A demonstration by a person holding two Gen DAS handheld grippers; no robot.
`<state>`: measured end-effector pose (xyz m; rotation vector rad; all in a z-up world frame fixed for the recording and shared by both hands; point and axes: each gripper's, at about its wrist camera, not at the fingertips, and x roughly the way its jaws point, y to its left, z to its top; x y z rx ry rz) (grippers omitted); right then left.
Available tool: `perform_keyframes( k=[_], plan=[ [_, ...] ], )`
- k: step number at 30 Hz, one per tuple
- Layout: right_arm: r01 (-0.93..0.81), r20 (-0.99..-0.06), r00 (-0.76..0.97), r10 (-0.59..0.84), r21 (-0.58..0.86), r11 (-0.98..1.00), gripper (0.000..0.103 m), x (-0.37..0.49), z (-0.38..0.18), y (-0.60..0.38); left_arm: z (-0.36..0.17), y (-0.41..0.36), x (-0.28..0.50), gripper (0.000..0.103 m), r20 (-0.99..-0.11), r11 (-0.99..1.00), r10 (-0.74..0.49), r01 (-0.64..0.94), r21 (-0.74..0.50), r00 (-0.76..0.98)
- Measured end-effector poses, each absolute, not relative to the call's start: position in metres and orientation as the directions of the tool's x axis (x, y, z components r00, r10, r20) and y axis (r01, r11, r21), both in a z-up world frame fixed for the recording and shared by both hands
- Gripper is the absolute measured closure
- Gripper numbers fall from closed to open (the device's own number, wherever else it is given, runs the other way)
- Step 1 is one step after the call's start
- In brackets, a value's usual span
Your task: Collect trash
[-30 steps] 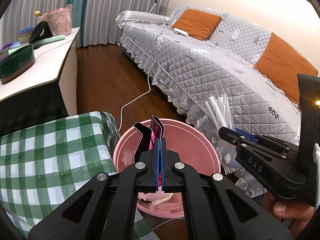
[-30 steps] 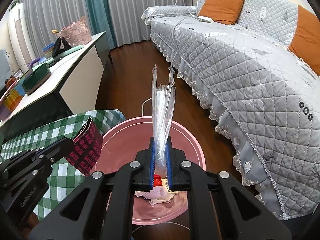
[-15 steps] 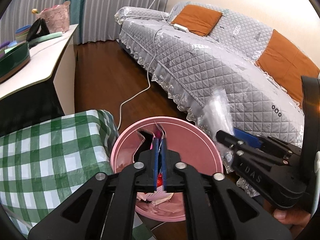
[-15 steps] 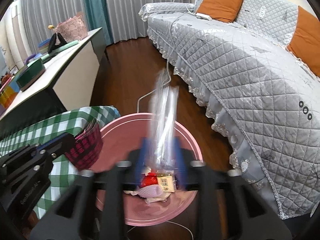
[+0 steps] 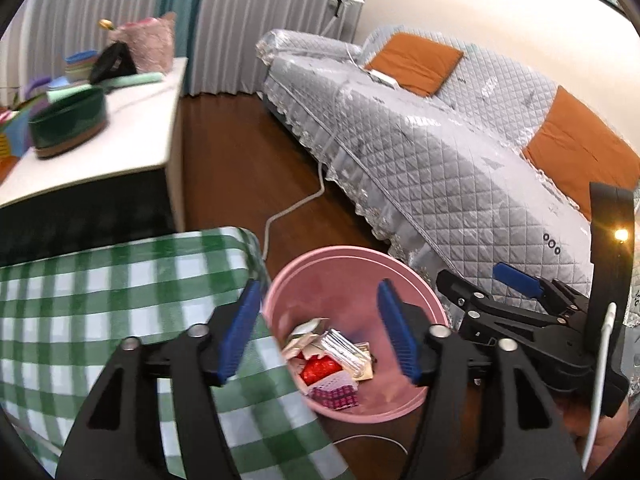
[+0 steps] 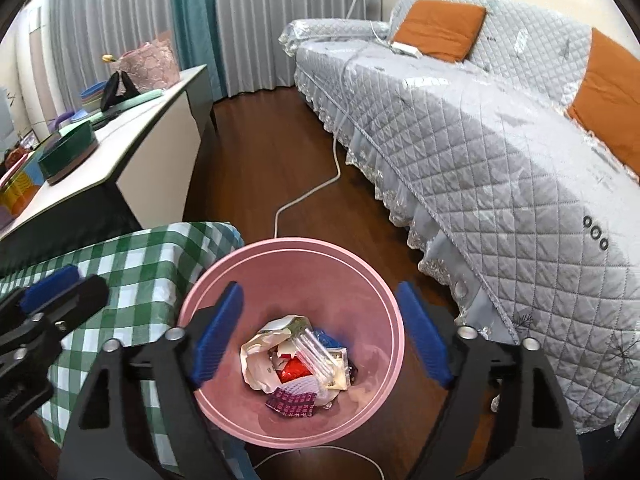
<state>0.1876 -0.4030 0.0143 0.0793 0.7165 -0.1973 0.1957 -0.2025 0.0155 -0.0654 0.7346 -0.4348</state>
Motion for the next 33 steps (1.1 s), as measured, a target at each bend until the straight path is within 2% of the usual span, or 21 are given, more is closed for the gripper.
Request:
perform_keyframes(
  k=[2,5,8,18,24,28,33],
  plan=[
    [0.200,-0.645,0.749,-0.149,0.006,0.980,0.016,0.179,0.020,-0.396,0.022,-0.189,0.186,0.036,-0.625,0.916,-0.395,0.344,-0.208,0.673],
    [0.175,-0.628,0.767,-0.128,0.013,0.984,0.014,0.166,0.029,-0.386,0.033,-0.162,0.166,0.025,-0.596,0.933,-0.358,0.304,-0.193,0.719],
    [0.151,-0.609,0.785,-0.115,0.008,0.989,0.010,0.149,0.038,-0.372,0.040,-0.136,0.146,0.023,-0.575,0.946,-0.323,0.263,-0.188,0.751],
    [0.060,-0.592,0.805,-0.029,0.033,0.998,0.007,0.092,0.042,-0.319,0.030,-0.059,0.081,0.022,-0.596,0.977,-0.205,0.127,-0.170,0.776],
    [0.010,-0.602,0.798,0.011,0.032,0.999,0.007,0.051,0.025,-0.282,0.009,-0.036,0.033,0.022,-0.645,0.991,-0.119,0.049,-0.125,0.755],
    [0.008,-0.589,0.808,-0.006,0.002,1.000,0.006,0.025,0.017,-0.261,0.005,-0.028,0.002,0.022,-0.643,0.997,-0.040,-0.011,-0.075,0.765],
    [-0.009,-0.548,0.836,-0.024,-0.057,0.998,0.006,0.010,0.018,-0.242,0.010,-0.016,-0.016,0.022,-0.614,0.996,-0.005,-0.048,-0.070,0.789]
  ],
)
